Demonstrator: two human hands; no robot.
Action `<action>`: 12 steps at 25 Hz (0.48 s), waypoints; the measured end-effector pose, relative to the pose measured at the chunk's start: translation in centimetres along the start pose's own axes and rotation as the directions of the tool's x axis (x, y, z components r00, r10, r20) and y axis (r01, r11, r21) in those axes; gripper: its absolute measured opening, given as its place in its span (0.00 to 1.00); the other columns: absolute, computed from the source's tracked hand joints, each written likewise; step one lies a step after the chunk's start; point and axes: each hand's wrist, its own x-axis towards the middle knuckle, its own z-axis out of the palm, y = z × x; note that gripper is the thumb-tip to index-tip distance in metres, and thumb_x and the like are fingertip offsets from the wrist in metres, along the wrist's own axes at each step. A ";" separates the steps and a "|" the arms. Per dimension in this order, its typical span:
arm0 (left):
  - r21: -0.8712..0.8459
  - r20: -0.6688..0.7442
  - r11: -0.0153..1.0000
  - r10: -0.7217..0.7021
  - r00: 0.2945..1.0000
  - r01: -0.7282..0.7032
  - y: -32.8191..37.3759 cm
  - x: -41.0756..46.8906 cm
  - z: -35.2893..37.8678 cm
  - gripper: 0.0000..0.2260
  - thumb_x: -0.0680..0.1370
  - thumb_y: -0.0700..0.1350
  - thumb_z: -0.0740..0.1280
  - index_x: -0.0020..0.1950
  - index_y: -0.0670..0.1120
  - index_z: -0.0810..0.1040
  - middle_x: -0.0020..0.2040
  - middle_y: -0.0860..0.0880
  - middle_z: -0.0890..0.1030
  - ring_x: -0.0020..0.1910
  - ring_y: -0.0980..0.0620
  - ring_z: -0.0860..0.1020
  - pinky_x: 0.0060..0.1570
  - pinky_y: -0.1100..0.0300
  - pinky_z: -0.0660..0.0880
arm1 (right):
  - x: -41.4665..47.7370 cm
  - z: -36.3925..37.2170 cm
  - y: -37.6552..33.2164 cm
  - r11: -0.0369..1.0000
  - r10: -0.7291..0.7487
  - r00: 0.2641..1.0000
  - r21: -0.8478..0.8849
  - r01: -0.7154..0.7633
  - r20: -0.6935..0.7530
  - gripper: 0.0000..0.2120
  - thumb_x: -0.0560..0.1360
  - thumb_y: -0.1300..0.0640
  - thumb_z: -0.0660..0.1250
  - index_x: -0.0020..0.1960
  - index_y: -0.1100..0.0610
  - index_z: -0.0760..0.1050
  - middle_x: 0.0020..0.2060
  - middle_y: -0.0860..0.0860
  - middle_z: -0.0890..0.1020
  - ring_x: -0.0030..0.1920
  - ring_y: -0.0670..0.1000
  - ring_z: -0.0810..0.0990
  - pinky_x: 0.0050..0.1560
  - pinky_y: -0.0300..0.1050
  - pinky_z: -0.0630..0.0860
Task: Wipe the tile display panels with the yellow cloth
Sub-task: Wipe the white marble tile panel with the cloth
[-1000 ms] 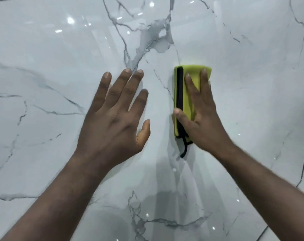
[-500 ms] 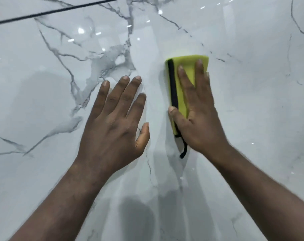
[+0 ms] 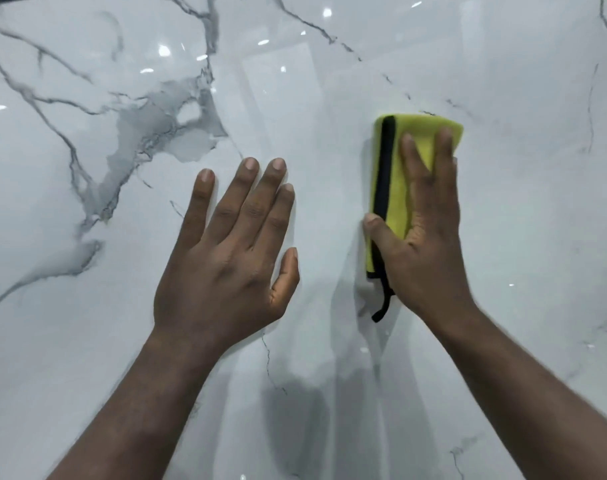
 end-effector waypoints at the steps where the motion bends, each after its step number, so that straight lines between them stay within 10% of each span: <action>1: 0.003 0.003 1.000 -0.001 1.000 0.001 0.1 -0.1 0.1 0.27 0.86 0.50 0.62 0.82 0.38 0.70 0.85 0.40 0.65 0.85 0.39 0.63 0.81 0.32 0.61 | -1.2 0.1 0.9 0.996 0.092 0.994 0.024 -0.091 -0.051 0.43 0.79 0.58 0.72 0.86 0.41 0.52 0.86 0.42 0.41 0.85 0.46 0.41 0.85 0.58 0.50; 4: 0.004 0.013 1.000 -0.011 1.000 0.011 0.1 -0.3 0.2 0.27 0.86 0.49 0.62 0.83 0.37 0.69 0.85 0.40 0.64 0.85 0.38 0.62 0.82 0.31 0.59 | -7.7 2.0 0.8 0.967 0.256 0.966 0.002 -0.256 -0.030 0.43 0.81 0.54 0.70 0.87 0.40 0.47 0.85 0.41 0.37 0.85 0.45 0.38 0.85 0.61 0.49; 8: -0.041 0.053 0.999 -0.004 0.999 0.007 0.1 -0.2 0.0 0.27 0.86 0.49 0.60 0.83 0.37 0.68 0.86 0.39 0.62 0.86 0.37 0.60 0.82 0.30 0.57 | -6.6 2.4 -2.0 0.991 0.062 0.991 -0.129 -0.046 0.123 0.42 0.83 0.52 0.69 0.87 0.43 0.45 0.85 0.44 0.35 0.85 0.50 0.34 0.81 0.38 0.37; 12: -0.044 0.089 0.999 0.007 0.996 -0.003 -0.1 -0.4 -0.1 0.28 0.86 0.50 0.58 0.83 0.37 0.66 0.87 0.38 0.60 0.86 0.36 0.58 0.83 0.30 0.54 | -4.0 0.7 1.3 0.952 0.301 0.949 -0.033 -0.305 -0.094 0.43 0.81 0.52 0.70 0.87 0.41 0.48 0.86 0.46 0.39 0.85 0.44 0.40 0.85 0.52 0.48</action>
